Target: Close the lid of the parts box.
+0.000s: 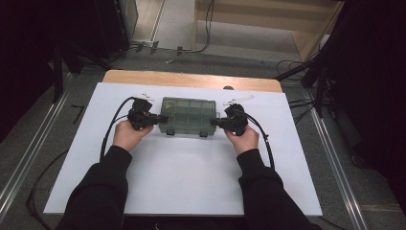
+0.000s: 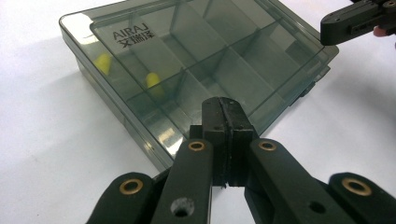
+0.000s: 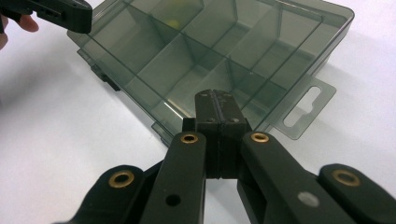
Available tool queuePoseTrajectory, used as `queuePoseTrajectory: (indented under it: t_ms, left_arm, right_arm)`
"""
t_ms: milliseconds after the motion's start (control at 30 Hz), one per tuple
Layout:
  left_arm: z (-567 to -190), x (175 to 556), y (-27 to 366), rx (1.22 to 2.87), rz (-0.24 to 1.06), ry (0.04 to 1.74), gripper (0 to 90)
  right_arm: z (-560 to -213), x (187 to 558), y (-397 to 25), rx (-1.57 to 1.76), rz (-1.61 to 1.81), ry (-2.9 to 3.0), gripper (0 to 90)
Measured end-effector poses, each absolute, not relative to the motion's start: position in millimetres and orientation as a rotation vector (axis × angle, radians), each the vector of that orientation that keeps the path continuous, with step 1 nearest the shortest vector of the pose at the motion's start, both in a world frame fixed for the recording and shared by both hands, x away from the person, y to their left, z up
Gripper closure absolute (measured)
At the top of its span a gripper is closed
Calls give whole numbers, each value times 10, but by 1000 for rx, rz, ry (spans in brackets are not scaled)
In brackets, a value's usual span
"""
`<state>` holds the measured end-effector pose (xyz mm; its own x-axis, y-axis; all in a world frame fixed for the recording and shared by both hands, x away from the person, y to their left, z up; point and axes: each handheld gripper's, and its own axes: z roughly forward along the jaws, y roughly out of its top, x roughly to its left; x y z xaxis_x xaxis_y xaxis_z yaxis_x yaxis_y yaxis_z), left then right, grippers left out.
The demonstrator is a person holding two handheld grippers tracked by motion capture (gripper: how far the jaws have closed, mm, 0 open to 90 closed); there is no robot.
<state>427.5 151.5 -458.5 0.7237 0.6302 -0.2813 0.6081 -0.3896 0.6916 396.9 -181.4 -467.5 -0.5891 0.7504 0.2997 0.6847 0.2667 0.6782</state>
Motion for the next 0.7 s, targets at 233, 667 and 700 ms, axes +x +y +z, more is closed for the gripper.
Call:
queuePoseTrajectory:
  t_ms: [233, 667, 700]
  left_arm:
    - [-4618, 4261, 1484, 2138, 56, 934, 898]
    - [-4646, 4253, 1521, 2098, 37, 933, 883]
    - [-4643, 4253, 1519, 2098, 27, 932, 855]
  right_arm:
    - [-4706, 3978, -1816, 1387, 1229, 2436, 879]
    - [-4785, 3945, -1810, 1370, 1292, 2426, 846]
    - [-4786, 3948, -1815, 1372, 1314, 2433, 801]
